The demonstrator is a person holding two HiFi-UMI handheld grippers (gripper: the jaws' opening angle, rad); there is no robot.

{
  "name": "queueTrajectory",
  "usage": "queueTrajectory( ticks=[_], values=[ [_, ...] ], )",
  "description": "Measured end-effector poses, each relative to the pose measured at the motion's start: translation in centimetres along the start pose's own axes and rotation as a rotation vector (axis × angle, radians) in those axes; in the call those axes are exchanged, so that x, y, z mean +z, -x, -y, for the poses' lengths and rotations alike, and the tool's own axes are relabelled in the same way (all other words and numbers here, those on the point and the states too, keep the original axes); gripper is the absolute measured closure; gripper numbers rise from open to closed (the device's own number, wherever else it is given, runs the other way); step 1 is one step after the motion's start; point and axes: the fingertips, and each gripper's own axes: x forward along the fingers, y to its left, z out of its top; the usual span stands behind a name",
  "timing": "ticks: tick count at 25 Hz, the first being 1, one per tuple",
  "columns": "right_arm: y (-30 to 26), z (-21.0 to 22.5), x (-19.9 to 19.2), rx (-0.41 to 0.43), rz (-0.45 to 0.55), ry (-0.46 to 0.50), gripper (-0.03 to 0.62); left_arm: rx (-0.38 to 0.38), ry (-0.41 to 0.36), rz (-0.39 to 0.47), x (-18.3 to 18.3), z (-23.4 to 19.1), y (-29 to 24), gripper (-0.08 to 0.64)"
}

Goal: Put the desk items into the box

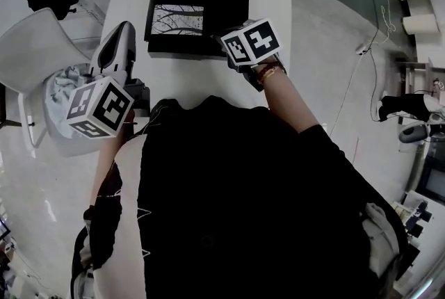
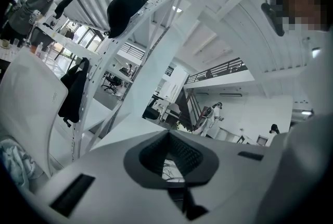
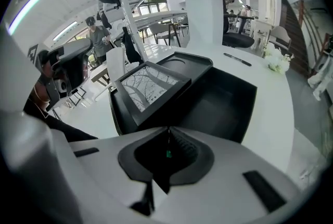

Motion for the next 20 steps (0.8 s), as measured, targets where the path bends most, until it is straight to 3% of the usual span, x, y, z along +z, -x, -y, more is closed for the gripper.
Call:
queueTrajectory(
  ticks=[14,20],
  values=[
    [-0.1,1.9,-0.5,-0.081,-0.046,0.019,0.563,-0.007,0.001,0.004,0.1,0.2,-0.5,0.549],
    [-0.2,2.4,-0.7,-0.058,-0.048,-0.036,0.560,-0.011,-0.001,0.001,0.1,0.6,-0.7,0.549]
  ],
)
